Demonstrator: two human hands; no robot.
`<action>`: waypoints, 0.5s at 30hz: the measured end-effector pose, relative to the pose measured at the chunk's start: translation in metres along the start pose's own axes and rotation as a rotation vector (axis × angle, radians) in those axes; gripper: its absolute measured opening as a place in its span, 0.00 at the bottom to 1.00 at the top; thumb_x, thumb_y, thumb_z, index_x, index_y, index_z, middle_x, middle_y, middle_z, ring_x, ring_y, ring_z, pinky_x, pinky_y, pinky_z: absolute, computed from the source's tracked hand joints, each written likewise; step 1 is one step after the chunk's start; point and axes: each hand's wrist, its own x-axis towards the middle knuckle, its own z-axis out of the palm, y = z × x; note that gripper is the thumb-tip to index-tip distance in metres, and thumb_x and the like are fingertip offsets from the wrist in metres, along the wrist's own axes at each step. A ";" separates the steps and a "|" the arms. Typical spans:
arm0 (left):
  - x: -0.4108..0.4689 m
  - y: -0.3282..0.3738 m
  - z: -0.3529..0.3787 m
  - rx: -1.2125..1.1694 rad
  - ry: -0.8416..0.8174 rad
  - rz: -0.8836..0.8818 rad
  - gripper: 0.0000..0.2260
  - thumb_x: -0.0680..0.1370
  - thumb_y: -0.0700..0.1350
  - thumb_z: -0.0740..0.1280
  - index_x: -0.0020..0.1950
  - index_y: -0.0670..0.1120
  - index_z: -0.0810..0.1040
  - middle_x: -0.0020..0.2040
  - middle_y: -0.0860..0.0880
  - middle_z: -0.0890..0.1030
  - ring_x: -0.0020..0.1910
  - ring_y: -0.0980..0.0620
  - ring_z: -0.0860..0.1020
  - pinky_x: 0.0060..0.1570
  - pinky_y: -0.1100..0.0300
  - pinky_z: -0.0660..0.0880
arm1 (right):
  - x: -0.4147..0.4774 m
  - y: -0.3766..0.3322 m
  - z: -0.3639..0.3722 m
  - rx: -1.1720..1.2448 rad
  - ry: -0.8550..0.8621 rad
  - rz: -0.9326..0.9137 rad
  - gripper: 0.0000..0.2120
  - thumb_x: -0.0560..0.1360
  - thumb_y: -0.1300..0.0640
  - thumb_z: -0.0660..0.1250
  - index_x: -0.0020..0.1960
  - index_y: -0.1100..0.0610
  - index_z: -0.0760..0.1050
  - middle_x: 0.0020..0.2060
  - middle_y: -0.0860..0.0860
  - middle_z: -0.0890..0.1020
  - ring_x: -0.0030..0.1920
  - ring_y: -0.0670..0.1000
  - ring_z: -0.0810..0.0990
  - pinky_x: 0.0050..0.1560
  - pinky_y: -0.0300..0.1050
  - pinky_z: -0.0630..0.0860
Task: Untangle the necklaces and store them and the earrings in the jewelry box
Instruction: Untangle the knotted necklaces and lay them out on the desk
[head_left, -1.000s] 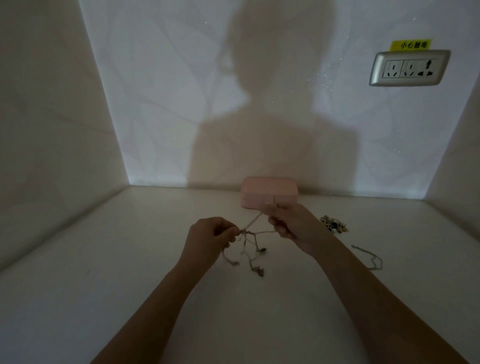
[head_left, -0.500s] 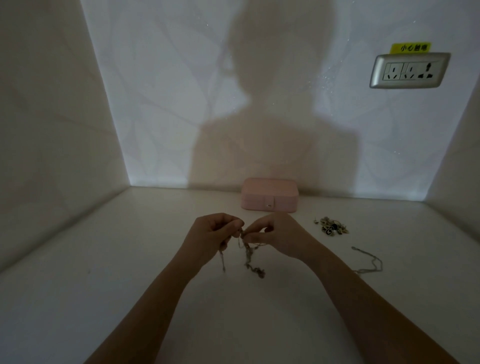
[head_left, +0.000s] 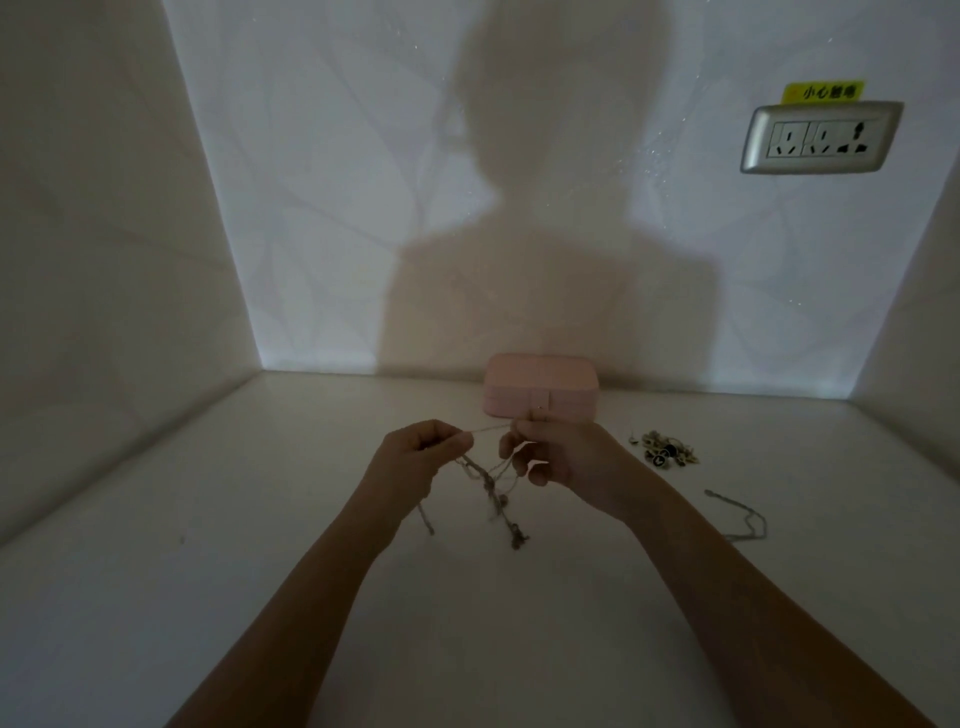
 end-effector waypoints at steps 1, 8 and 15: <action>0.001 0.000 -0.001 -0.005 -0.012 -0.011 0.09 0.76 0.47 0.67 0.38 0.45 0.78 0.30 0.51 0.68 0.28 0.55 0.63 0.29 0.64 0.60 | 0.001 0.001 -0.002 0.028 0.006 0.007 0.04 0.79 0.63 0.58 0.48 0.61 0.71 0.37 0.55 0.80 0.33 0.51 0.75 0.30 0.38 0.68; -0.001 0.001 -0.001 -0.027 -0.083 -0.021 0.17 0.75 0.52 0.67 0.37 0.39 0.80 0.28 0.49 0.69 0.26 0.54 0.64 0.29 0.64 0.61 | 0.002 0.002 -0.008 -0.342 0.119 0.024 0.11 0.74 0.63 0.68 0.36 0.58 0.68 0.35 0.52 0.76 0.39 0.45 0.75 0.40 0.37 0.73; -0.003 0.002 -0.001 -0.233 -0.322 -0.114 0.07 0.72 0.47 0.68 0.38 0.44 0.75 0.28 0.52 0.69 0.23 0.58 0.58 0.23 0.67 0.55 | -0.002 -0.004 -0.007 0.259 0.136 0.170 0.18 0.80 0.51 0.58 0.34 0.58 0.67 0.32 0.57 0.80 0.37 0.55 0.81 0.52 0.53 0.77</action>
